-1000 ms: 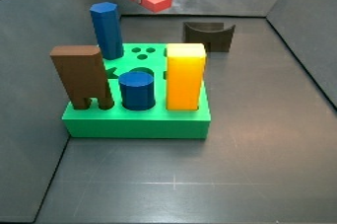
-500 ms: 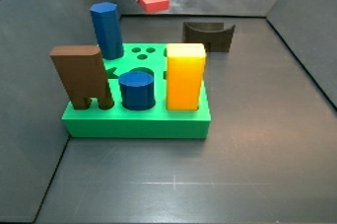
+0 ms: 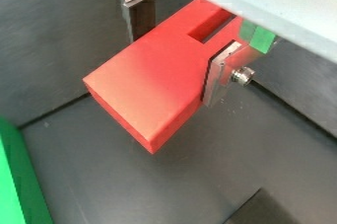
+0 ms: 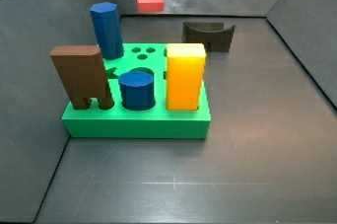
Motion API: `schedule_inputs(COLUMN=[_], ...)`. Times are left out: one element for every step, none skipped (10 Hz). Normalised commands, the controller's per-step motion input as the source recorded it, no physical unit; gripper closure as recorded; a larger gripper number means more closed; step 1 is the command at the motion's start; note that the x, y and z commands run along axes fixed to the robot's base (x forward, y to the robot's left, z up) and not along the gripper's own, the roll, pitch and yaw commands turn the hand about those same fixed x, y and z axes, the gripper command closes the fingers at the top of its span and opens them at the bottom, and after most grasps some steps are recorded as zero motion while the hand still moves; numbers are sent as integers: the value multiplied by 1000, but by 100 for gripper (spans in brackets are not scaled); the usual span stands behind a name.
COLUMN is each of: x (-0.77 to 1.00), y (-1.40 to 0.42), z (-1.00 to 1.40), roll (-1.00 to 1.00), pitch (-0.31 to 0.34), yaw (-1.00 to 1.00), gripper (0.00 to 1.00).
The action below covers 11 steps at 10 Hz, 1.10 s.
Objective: Pick up the double-square object. Move up. Rotate the double-square object. Place the double-square object on the fixture. Regrasp the double-square object. Move to above the board. Insert the double-square object.
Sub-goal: Rotate the double-square object.
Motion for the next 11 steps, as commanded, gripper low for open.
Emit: schedule_inputs(x=[13,13,13,0,11,19,22,27,37,48,51], y=[19,18,18,0,1,-1,-1,2,5,6,12], z=[-22,-22,-22,-1000,-1000,-1000,-1000,-1000,-1000,-1000,-853], roll=[-73,-73,-73,0,0,-14,-31,-52,-77,-92,-111], pitch=[-34,-34,-34,0,-11,-17,-23,-30,-37,-38,-36], yaw=[-539,-311,-207,0,32,33,29,24,17,11,8], gripper=[100,100,100,100,100,100,100,100,100,100,100])
